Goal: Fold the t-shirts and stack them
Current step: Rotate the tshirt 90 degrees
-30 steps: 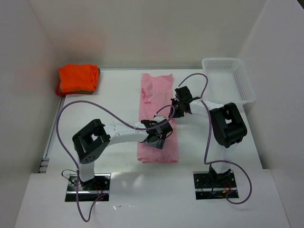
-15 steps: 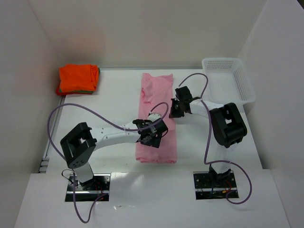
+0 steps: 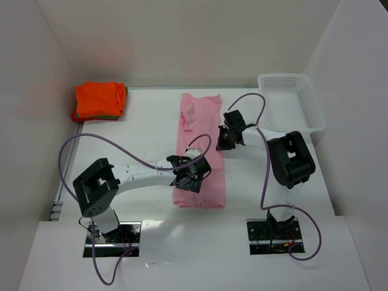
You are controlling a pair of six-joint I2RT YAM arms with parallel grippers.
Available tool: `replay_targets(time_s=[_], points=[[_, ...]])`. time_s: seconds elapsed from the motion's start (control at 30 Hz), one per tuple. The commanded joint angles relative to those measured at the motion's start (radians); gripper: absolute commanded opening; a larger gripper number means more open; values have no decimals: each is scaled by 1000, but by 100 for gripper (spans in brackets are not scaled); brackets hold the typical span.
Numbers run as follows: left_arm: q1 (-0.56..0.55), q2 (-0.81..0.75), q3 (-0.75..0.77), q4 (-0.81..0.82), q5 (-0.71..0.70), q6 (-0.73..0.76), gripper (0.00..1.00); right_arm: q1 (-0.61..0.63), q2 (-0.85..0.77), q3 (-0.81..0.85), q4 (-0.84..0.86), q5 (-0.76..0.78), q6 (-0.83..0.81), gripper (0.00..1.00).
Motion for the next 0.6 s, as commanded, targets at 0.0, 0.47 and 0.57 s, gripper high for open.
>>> replay_targets(time_s=[0.0, 0.47, 0.57], points=[[-5, -113, 43, -3, 14, -19, 89, 10, 1, 6, 26, 15, -15, 1], [-15, 26, 31, 129, 138, 20, 89, 10, 1, 6, 26, 25, -15, 1], [-15, 52, 22, 108, 129, 20, 89, 10, 10, 6, 26, 25, -15, 1]])
